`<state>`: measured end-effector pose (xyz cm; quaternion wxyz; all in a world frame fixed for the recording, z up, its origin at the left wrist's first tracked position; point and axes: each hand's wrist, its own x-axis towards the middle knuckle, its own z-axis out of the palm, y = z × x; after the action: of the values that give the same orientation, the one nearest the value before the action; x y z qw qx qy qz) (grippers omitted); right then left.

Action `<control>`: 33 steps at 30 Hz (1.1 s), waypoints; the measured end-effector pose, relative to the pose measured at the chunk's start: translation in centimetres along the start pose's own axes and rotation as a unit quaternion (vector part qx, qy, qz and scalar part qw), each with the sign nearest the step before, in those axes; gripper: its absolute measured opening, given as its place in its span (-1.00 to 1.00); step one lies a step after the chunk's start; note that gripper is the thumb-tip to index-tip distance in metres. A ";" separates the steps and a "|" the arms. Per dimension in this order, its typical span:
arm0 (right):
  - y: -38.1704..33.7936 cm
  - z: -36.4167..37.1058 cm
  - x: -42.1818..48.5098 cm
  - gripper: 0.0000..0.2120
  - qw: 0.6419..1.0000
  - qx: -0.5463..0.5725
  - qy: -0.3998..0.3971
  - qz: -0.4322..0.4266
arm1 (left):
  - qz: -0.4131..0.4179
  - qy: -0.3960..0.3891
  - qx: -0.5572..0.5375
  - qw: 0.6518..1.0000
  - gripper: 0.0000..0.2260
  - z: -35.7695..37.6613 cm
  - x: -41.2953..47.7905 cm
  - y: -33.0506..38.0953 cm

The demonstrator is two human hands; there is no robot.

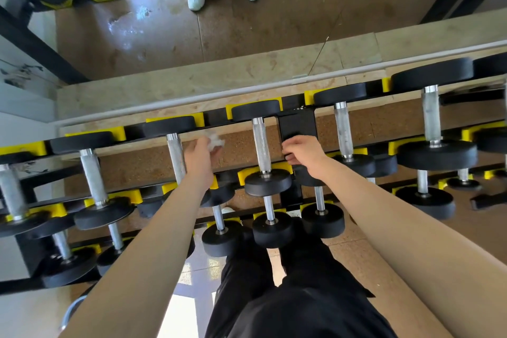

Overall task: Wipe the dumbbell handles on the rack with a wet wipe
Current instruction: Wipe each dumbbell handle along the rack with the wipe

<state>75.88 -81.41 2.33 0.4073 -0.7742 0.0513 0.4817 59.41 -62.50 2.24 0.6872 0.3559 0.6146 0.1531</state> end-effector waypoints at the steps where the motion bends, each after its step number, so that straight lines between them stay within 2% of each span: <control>1: -0.3 0.0 0.1 -0.82 0.998 0.058 -0.018 0.028 | -0.014 -0.033 -0.003 0.999 -0.89 0.7 0.0 -0.1; 3: -0.9 0.3 0.4 -0.70 0.987 0.135 -0.070 0.061 | -0.048 -0.096 0.018 0.994 -0.91 2.4 -0.4 -0.5; 7: -1.6 1.4 1.3 -0.75 0.967 0.189 -0.131 0.106 | -0.110 -0.184 0.016 0.977 -0.90 5.7 -1.1 -1.1; 11: -2.7 3.0 1.5 -0.61 0.953 0.232 -0.149 0.129 | -0.133 -0.187 0.049 0.972 -0.69 7.4 -0.7 -1.2; 13: -3.4 4.1 1.2 -0.68 0.944 0.285 -0.105 0.130 | -0.139 -0.185 0.035 0.972 -0.55 7.4 -0.3 -1.5; 14: -3.7 4.6 1.3 -0.75 0.939 0.314 -0.066 0.128 | -0.140 -0.183 0.027 0.973 -0.56 7.3 -0.3 -1.4; 17: -4.2 5.3 2.0 -0.77 0.940 0.322 0.006 0.110 | -0.110 -0.150 0.001 0.982 -0.85 7.2 -0.7 -0.8; 20: -4.6 4.2 2.3 -0.82 0.928 0.355 0.034 0.107 | -0.070 -0.119 0.030 0.990 -0.94 6.8 0.4 -1.3; 24: -5.4 1.6 1.8 -0.80 0.862 0.487 0.102 0.098 | -0.053 -0.116 0.162 0.979 -0.95 7.5 0.8 -1.5; 26: -5.4 1.5 1.7 -0.75 0.829 0.541 0.099 0.101 | -0.032 -0.093 0.182 0.978 -0.88 8.2 0.7 -1.3; 27: -5.4 2.0 1.6 -0.75 0.824 0.549 0.089 0.107 | -0.030 -0.075 0.165 0.983 -0.87 8.3 0.9 -1.1; 30: -5.3 4.1 1.2 -0.77 0.858 0.496 0.068 0.116 | -0.067 -0.020 0.055 0.996 -0.86 7.5 1.6 -0.6; 33: -5.7 5.2 1.2 -0.83 0.901 0.419 0.073 0.087 | -0.108 -0.017 -0.043 0.993 -0.93 6.4 1.0 -0.7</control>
<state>75.53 -73.77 3.62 0.6457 -0.5575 0.3452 0.3912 65.53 -64.27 0.97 0.7249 0.2598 0.6304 0.0983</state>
